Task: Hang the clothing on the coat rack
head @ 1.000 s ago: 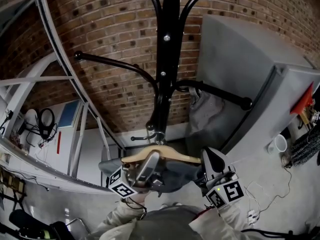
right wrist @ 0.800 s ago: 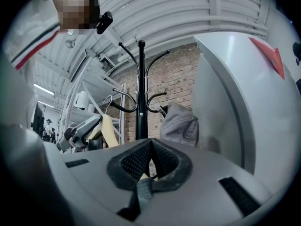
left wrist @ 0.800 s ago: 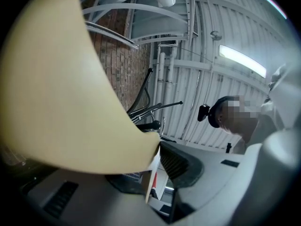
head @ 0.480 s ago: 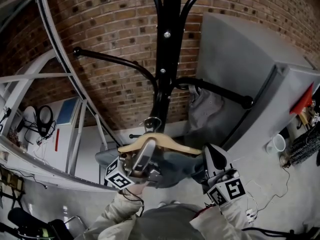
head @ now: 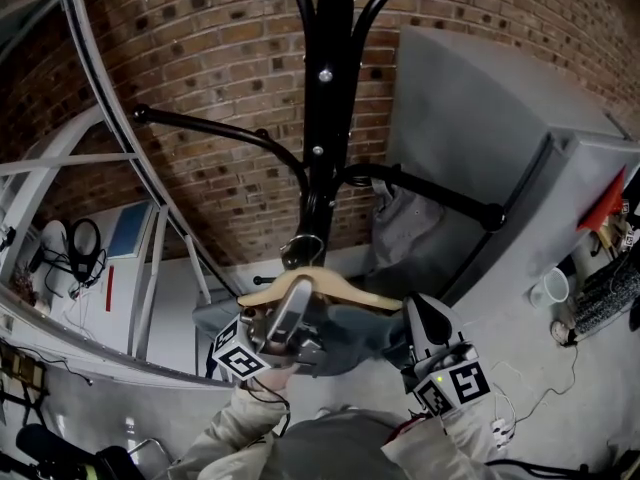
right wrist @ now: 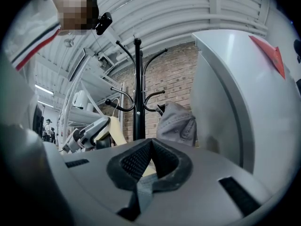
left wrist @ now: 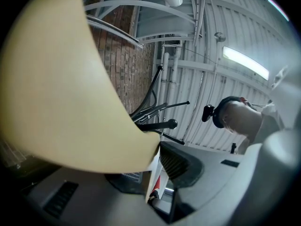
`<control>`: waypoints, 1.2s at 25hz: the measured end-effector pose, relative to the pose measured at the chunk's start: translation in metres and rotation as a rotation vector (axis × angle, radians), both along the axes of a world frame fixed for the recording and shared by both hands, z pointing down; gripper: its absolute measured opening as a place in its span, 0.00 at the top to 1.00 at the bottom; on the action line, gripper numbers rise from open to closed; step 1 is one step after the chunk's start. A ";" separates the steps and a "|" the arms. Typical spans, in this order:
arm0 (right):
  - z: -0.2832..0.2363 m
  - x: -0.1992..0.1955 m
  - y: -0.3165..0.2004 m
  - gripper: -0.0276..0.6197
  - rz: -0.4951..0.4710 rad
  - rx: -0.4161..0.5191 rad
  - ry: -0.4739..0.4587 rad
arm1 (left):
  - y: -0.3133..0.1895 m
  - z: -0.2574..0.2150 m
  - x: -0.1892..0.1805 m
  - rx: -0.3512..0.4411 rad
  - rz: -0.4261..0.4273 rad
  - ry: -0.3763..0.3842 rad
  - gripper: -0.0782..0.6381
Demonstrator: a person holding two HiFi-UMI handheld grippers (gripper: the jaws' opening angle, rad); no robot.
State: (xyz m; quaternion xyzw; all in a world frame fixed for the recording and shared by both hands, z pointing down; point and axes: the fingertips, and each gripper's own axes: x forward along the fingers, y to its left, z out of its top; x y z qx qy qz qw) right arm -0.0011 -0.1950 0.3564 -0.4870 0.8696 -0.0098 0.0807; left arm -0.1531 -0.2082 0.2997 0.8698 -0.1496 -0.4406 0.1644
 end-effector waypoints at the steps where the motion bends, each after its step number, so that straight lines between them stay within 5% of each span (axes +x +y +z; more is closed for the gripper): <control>1: 0.000 0.000 -0.001 0.92 0.001 -0.001 0.000 | -0.003 0.001 0.000 -0.002 -0.001 0.002 0.75; 30: 0.023 -0.008 -0.028 0.92 -0.035 -0.076 -0.003 | -0.041 0.022 -0.003 -0.052 -0.010 0.018 0.75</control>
